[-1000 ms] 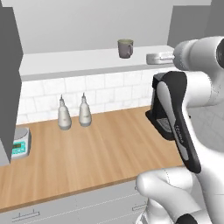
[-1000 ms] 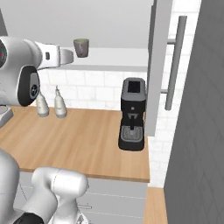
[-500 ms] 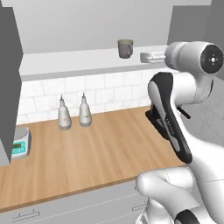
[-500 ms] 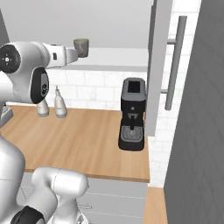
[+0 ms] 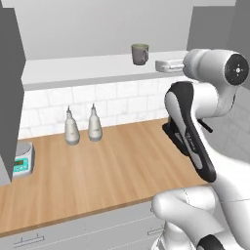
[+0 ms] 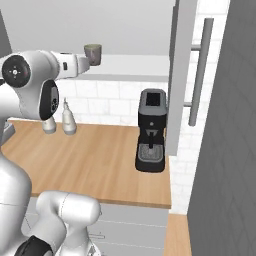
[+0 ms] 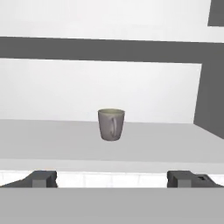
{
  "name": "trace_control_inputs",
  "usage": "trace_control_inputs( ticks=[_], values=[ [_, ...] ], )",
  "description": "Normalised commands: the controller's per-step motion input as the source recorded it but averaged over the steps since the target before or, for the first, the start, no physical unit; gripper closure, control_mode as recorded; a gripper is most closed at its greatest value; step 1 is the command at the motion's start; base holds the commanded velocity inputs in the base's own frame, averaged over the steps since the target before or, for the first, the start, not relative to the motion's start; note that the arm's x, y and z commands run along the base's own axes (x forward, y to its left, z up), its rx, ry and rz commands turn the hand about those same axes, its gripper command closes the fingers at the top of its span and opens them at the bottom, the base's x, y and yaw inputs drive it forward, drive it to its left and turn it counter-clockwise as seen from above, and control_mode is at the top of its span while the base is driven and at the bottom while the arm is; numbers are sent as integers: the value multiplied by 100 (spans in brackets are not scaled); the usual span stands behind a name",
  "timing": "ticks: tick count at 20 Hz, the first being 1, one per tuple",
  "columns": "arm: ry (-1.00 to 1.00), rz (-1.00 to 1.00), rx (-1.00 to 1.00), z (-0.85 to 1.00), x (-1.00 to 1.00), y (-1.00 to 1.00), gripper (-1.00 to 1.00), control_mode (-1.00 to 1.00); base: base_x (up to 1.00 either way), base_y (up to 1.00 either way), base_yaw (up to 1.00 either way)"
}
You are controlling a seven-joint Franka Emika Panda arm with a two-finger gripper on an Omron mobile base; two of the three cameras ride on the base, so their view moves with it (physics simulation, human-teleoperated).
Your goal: Gather all objects into one cabinet and sort the glasses and bowls to opposite sides.
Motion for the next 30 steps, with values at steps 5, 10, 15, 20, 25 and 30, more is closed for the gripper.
trace_control_inputs(
  ticks=[5,10,15,20,25,30],
  values=[
    [-1,9,0,-6,0,0,-100,-100,0,0,0],
    [0,9,0,-4,5,0,-100,-100,0,0,0],
    [0,1,1,0,52,-1,-100,-100,0,0,0],
    [1,0,0,0,69,0,-100,-100,0,0,0],
    [7,0,0,-5,53,0,-100,-100,0,0,0],
    [4,0,0,-3,43,0,-100,-100,0,0,0]
  ],
)
